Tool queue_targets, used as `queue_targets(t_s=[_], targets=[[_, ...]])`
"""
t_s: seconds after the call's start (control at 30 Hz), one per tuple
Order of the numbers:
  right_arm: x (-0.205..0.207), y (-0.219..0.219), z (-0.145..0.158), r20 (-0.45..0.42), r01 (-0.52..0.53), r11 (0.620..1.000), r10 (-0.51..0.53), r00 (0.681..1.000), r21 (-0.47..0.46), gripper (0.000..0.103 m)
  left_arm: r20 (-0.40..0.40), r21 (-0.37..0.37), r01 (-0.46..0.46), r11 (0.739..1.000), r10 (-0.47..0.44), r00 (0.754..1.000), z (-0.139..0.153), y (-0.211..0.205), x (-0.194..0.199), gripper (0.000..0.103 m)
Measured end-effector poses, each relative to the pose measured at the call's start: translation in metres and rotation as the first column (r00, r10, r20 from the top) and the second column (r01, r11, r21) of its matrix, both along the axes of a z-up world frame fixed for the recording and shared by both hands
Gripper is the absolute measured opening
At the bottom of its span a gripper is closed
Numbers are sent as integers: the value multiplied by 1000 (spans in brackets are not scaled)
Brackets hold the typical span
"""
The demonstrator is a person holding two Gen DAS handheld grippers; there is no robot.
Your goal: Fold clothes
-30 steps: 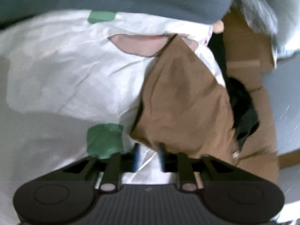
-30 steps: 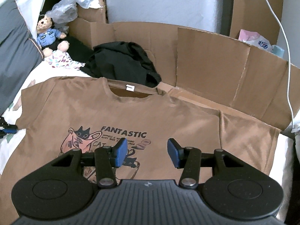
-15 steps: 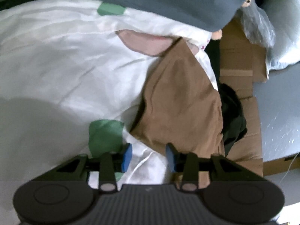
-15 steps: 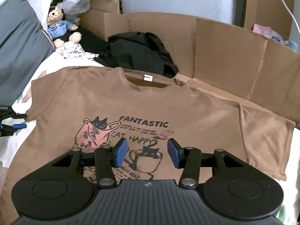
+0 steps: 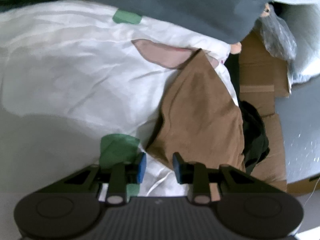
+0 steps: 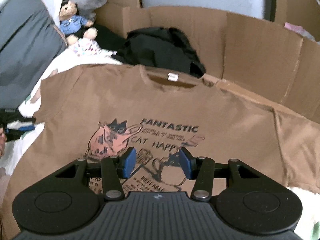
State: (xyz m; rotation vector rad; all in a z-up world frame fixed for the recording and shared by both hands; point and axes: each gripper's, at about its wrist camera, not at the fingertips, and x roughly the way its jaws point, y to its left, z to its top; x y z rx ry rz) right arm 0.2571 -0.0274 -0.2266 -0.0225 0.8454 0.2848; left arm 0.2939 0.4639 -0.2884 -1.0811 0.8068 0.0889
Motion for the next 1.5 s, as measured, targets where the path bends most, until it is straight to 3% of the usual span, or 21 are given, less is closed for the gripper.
queue_targets(t_s=[0.13,0.33,0.4,0.53,0.63,0.7,0.8,0.97,1.13,1.33,1.5], targets=[[2,8,-5,-1,-11,1000,11,1000,11,52,24,-3,-38,999,38,999,-9,0,5,19],[3,17,-7,-6,-11,999,11,1000,37,52,45,-10,-28,1000,28,999,-13,2,9,16],[2,20,-7,-7,-16,999,16,1000,43,52,34,-4,-19,1000,19,999,-9,4,6,17],[0,27,-6,2,-31,998,31,1000,48,52,35,25,5,1000,-6,999,-2,4,-2,29],[1,31,-9,-6,-31,998,31,999,57,52,36,21,0,1000,-1,999,-5,4,2,29],[1,35,-10,-14,-33,998,34,999,61,52,32,71,24,997,-26,999,0,1,11,28],[0,41,-8,-8,-45,997,45,999,62,52,26,147,78,986,-83,996,11,0,14,15],[9,56,-4,10,-80,995,80,997,64,52,59,118,65,991,-72,996,15,9,7,10],[25,90,-3,27,-168,982,167,986,90,52,90,138,106,985,-119,989,28,4,10,8],[32,151,-1,60,-311,944,306,950,108,52,129,164,158,974,-180,975,49,1,16,8],[38,192,-4,74,-369,919,362,929,139,52,147,170,185,968,-210,967,61,-2,20,8]])
